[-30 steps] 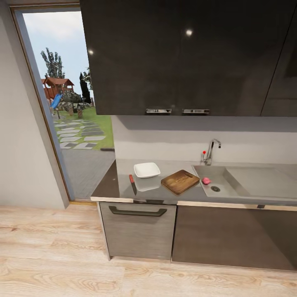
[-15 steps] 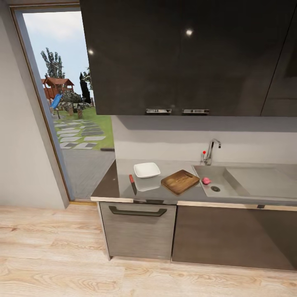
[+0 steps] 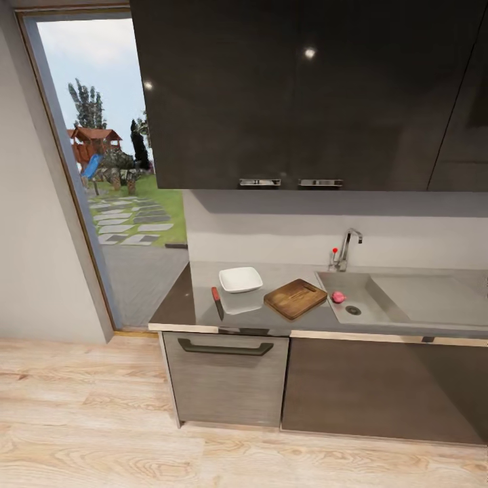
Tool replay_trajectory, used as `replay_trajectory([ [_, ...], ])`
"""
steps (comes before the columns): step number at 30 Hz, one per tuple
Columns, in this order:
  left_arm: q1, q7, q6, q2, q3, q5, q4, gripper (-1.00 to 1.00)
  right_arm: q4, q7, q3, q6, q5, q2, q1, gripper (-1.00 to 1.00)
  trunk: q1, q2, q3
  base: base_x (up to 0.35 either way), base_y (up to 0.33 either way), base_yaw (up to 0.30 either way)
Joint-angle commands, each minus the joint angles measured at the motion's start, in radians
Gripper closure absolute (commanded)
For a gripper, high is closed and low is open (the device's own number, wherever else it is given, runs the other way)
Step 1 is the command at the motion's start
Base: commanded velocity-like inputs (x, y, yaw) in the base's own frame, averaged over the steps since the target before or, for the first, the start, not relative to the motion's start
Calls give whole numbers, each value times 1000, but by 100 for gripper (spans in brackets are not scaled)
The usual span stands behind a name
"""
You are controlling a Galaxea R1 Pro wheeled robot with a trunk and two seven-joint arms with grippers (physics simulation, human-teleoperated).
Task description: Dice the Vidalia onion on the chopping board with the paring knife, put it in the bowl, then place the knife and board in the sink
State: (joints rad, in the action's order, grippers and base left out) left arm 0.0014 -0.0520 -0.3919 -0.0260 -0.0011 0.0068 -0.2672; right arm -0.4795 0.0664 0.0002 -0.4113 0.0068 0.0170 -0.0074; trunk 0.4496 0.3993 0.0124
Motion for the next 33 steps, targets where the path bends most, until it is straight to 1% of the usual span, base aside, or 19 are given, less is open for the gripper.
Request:
replay_trajectory([
  [1, 0, -3, -2, 0, -1, 0, 0, -100, 1, 3, 1, -3, 1, 0, 0, -100, 0, 1, 0, 0, -273, 0],
  [28, 0, -3, -1, 0, 0, -1, 0, -100, 1, 3, 0, -3, -1, 0, 0, -100, 0, 1, 0, 0, -316, -1],
  [33, 0, -3, -1, 0, 0, -1, 0, -100, 1, 3, 0, -2, -1, 0, 0, -100, 0, 1, 1, 0, -319, -127],
])
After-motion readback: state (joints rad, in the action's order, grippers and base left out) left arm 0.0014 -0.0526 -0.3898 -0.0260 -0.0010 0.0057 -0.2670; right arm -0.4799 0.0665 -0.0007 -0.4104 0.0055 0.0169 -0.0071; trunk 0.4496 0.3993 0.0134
